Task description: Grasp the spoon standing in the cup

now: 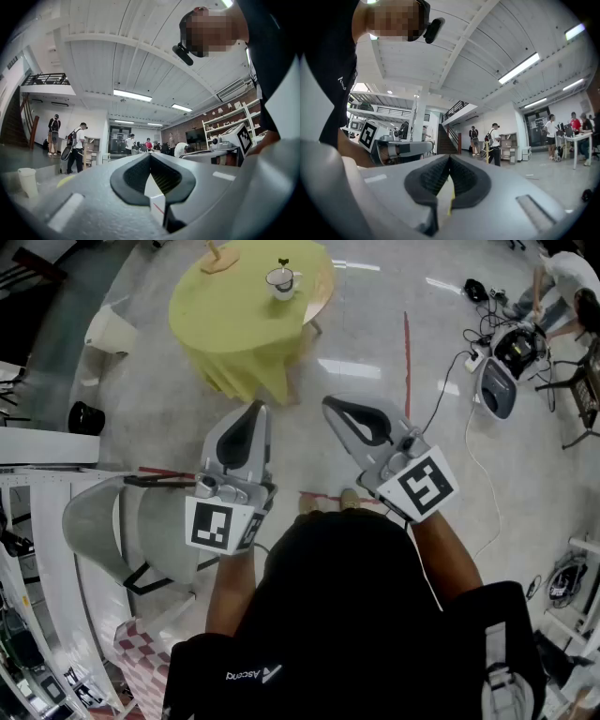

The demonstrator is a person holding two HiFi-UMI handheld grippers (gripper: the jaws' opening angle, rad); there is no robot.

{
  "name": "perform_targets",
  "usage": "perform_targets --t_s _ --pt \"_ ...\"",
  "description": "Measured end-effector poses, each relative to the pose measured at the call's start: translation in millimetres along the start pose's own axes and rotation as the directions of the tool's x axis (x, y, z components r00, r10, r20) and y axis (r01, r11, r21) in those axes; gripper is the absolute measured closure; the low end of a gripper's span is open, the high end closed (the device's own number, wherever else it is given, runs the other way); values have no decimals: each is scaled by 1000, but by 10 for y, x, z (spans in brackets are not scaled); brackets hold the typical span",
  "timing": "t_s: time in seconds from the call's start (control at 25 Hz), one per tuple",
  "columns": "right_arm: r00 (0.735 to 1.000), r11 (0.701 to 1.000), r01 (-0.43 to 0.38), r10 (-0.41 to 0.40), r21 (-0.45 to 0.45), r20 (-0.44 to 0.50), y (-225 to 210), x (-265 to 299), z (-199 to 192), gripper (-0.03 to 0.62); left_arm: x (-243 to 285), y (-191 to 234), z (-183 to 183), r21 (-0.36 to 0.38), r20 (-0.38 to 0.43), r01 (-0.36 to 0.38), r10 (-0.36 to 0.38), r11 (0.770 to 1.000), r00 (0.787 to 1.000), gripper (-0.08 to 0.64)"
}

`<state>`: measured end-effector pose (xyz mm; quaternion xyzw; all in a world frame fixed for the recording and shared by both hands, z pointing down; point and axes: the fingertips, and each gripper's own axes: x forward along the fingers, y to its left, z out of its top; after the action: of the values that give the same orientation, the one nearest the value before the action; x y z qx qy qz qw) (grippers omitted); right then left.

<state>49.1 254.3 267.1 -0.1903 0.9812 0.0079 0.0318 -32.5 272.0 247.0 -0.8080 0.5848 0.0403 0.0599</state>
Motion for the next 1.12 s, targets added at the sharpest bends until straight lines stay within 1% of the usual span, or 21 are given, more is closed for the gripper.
perform_targets --t_s 0.32,0.56,0.76,0.96,1.12 --pt "1000 1000 0 0 -11 4 -86 -33 -12 589 86 -37 -26 2 5 0 0 1000 1000 551" --pt "1000 1000 9 -9 -1 11 -206 -68 3 589 169 -63 -59 6 0 -5 5 1000 1000 551" --pt "1000 1000 -5 5 -4 12 -313 -137 14 589 293 -102 -65 5 0 -17 17 1000 1000 551" --pt "999 1000 -27 27 -1 22 -470 -218 25 589 463 -133 -38 15 7 -41 41 999 999 551" --pt "1000 1000 -22 22 0 18 -708 -311 -6 589 636 -185 -61 28 5 -51 51 998 999 551"
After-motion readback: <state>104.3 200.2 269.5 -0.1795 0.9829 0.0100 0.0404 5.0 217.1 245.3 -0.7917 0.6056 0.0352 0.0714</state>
